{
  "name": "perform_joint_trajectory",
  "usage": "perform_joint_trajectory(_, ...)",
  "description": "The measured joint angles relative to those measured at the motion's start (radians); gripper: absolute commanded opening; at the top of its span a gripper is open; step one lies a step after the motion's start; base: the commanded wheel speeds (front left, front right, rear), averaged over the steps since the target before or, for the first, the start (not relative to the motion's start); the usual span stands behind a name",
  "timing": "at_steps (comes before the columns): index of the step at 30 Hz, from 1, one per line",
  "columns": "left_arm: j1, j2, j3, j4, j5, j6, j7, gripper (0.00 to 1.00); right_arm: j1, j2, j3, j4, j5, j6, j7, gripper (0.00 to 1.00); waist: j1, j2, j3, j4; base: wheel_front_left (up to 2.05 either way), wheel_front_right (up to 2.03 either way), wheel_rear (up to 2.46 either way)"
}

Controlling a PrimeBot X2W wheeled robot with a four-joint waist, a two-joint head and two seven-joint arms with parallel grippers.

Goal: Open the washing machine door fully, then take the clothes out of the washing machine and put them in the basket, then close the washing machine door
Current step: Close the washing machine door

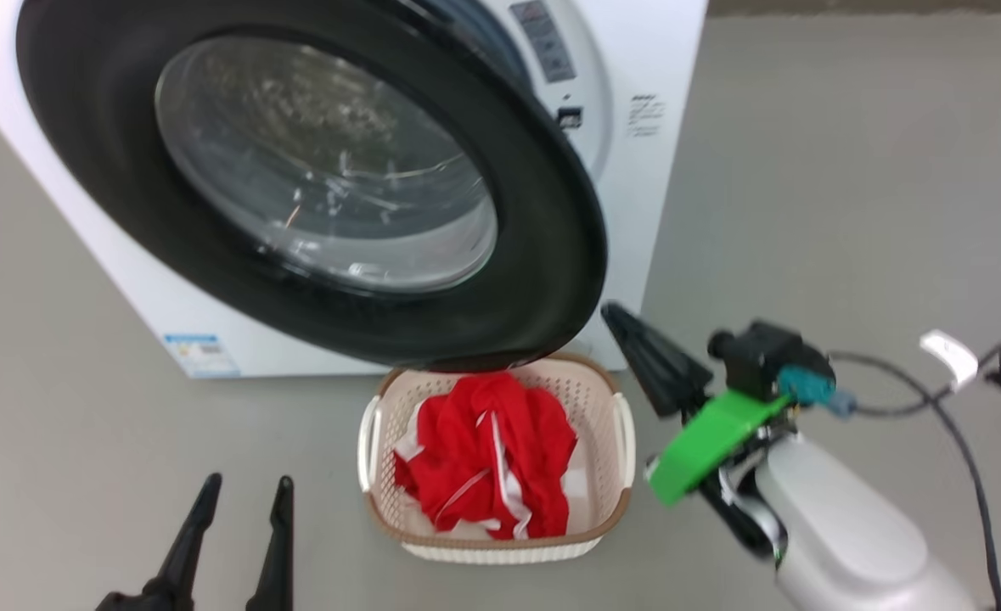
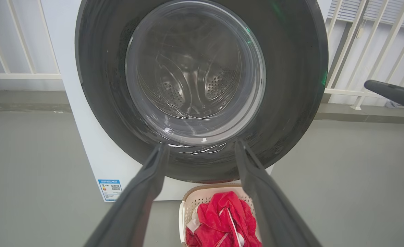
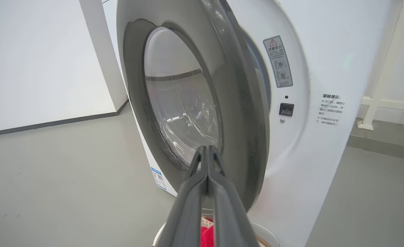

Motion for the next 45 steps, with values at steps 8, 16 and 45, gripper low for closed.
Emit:
perform_joint_trajectory(8,-0.062,-0.003,-0.02,0.005,-0.009,-0.001,0.0,1.0,-0.21,-0.053,0.091,0.069,0.095,0.0,0.0,0.0,0.0,0.0,0.086,0.055,0.0,0.0,0.0)
perform_joint_trajectory(16,-0.126,-0.006,-0.052,0.01,-0.021,-0.001,0.0,1.0,-0.366,-0.094,0.13,0.116,0.154,0.004,0.0,0.0,0.0,0.0,0.179,0.102,0.0,0.0,0.0)
perform_joint_trajectory(45,-0.284,-0.006,-0.124,0.037,-0.03,-0.001,0.0,1.0,-0.664,-0.081,-0.034,0.241,0.088,0.015,0.0,0.0,0.0,0.0,0.408,0.192,0.0,0.0,0.0)
